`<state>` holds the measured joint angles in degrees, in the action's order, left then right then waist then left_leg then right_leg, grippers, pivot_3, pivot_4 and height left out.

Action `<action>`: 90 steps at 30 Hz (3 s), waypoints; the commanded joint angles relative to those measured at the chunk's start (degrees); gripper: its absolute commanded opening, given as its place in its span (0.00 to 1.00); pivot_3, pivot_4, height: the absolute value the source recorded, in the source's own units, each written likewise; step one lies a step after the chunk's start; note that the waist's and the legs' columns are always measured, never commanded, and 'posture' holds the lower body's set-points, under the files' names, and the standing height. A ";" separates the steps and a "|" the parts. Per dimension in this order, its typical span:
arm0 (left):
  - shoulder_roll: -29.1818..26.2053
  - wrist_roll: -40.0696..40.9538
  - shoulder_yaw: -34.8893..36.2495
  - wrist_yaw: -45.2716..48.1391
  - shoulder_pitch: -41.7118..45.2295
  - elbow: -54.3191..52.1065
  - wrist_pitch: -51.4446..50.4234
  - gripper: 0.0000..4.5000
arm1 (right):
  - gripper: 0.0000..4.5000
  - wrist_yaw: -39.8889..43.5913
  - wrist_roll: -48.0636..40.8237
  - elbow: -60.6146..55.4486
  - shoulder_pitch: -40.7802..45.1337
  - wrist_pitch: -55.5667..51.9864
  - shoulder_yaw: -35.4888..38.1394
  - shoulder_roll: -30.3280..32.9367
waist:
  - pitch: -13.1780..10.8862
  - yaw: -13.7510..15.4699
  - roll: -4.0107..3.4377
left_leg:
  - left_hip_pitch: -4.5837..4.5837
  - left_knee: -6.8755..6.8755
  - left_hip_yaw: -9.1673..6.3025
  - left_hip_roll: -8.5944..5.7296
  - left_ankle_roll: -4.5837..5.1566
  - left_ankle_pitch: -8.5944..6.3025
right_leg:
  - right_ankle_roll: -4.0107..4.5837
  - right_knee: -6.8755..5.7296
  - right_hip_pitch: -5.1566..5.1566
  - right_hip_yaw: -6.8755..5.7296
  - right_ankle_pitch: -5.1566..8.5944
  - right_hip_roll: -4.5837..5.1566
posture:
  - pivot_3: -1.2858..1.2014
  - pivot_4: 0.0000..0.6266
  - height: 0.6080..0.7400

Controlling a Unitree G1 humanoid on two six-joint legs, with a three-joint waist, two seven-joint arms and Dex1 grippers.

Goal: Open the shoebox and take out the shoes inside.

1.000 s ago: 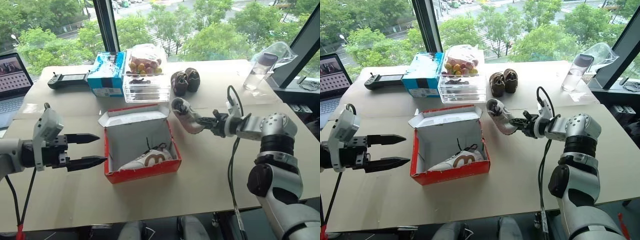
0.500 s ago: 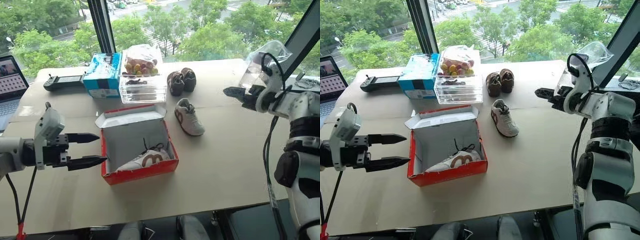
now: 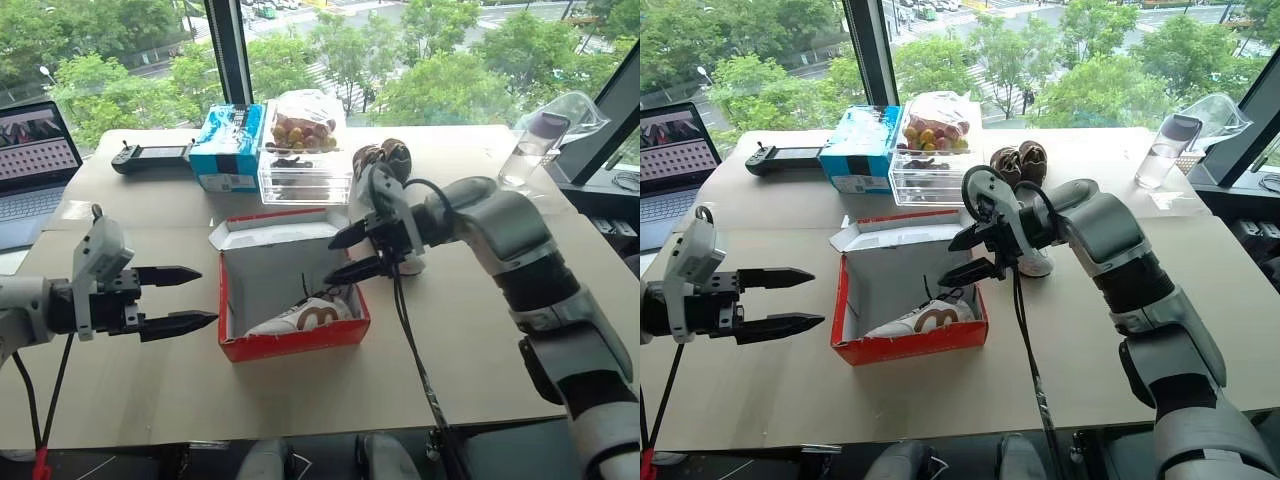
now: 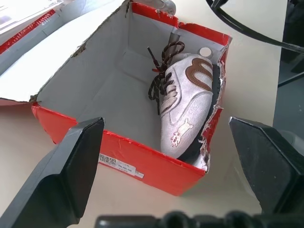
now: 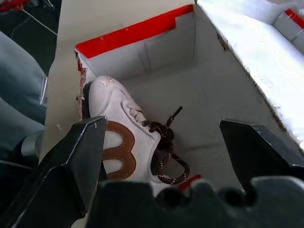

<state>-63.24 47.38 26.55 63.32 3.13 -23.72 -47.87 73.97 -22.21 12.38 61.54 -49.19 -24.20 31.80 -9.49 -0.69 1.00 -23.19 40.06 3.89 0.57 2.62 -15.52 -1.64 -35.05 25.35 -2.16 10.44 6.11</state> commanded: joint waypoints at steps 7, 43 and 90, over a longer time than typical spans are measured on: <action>0.03 0.54 4.73 -3.48 -0.96 -3.58 -0.22 1.00 | 0.99 5.02 1.82 6.41 1.79 -2.63 -2.97 -3.72 | 0.00 -0.07 0.00 | -0.01 -0.04 0.00 -0.02 -0.23 0.14 | 0.01 -0.02 0.00 0.00 0.00 -0.02 | 0.52 0.24 1.00; 1.89 0.41 4.38 -4.81 -1.86 -4.88 0.49 1.00 | 0.01 3.96 -4.00 15.18 9.50 -12.80 13.86 -11.03 | 0.02 -0.14 0.03 | 0.01 -0.14 -0.04 0.00 -0.36 0.21 | 0.09 -0.10 0.02 -0.05 -0.02 -0.05 | 0.52 0.24 1.00; 1.14 -1.10 -0.17 -3.79 2.40 -2.45 1.52 1.00 | 0.01 -18.38 -7.32 -8.72 -10.76 -9.46 12.92 -17.08 | 0.02 -0.46 0.04 | -0.01 -0.17 -0.04 0.02 -0.38 0.23 | 0.07 -0.09 0.02 -0.05 -0.02 -0.09 | 0.52 0.24 1.00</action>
<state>-61.63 46.11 25.80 59.52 4.69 -25.40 -47.25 56.00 -27.92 6.26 49.91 -58.85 -12.83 15.22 -9.47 -1.14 1.04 -23.18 39.89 3.85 0.58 2.24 -15.30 -1.57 -35.15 25.37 -2.21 10.42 6.02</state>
